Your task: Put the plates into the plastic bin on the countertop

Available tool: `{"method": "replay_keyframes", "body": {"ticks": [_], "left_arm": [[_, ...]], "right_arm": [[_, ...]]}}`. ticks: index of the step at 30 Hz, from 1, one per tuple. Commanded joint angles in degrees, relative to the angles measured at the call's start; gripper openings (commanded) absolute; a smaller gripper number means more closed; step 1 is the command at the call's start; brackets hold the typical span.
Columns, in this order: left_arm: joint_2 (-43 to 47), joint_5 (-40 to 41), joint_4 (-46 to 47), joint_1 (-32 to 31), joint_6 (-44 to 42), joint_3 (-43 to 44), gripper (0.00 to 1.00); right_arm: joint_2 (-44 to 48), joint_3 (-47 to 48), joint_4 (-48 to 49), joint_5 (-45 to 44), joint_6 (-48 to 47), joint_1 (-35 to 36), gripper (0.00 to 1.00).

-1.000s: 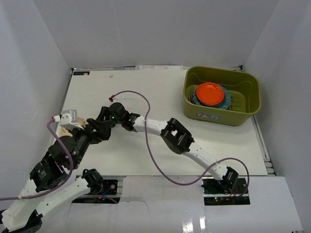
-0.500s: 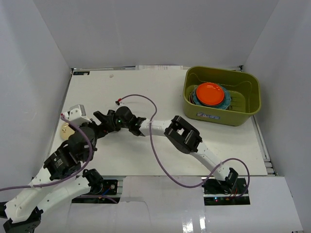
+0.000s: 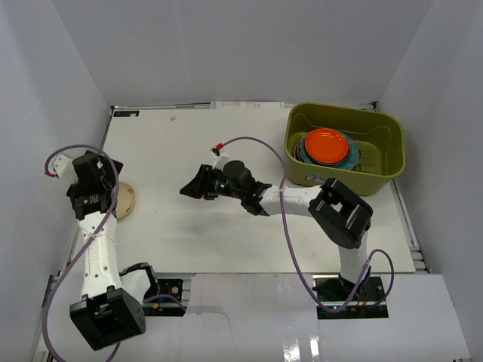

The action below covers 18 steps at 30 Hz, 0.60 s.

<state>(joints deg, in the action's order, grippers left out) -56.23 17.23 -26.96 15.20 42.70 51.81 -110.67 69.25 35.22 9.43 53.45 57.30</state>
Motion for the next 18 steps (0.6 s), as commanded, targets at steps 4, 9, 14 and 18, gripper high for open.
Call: {"method": "replay_keyframes", "body": {"ticks": [4, 9, 14, 18], "left_arm": [[8.24, -10.99, -3.46, 9.91, 7.92, -10.75, 0.97], [9.38, -19.34, -0.11, 17.4, 11.61, -21.83, 0.94], [9.03, -21.71, 7.08, 21.09, 13.2, -29.56, 0.94], [5.79, -25.23, 15.96, 23.47, 14.17, -34.4, 0.94]], "right_arm": [[4.14, -9.22, 5.82, 4.01, -1.94, 0.62, 0.52], [7.48, -14.75, 5.91, 5.33, -4.49, 0.53, 0.52], [8.54, -16.34, 5.82, 8.84, -6.25, -0.08, 0.52], [9.59, -17.13, 5.56, 10.78, -7.22, -0.78, 0.52]]}}
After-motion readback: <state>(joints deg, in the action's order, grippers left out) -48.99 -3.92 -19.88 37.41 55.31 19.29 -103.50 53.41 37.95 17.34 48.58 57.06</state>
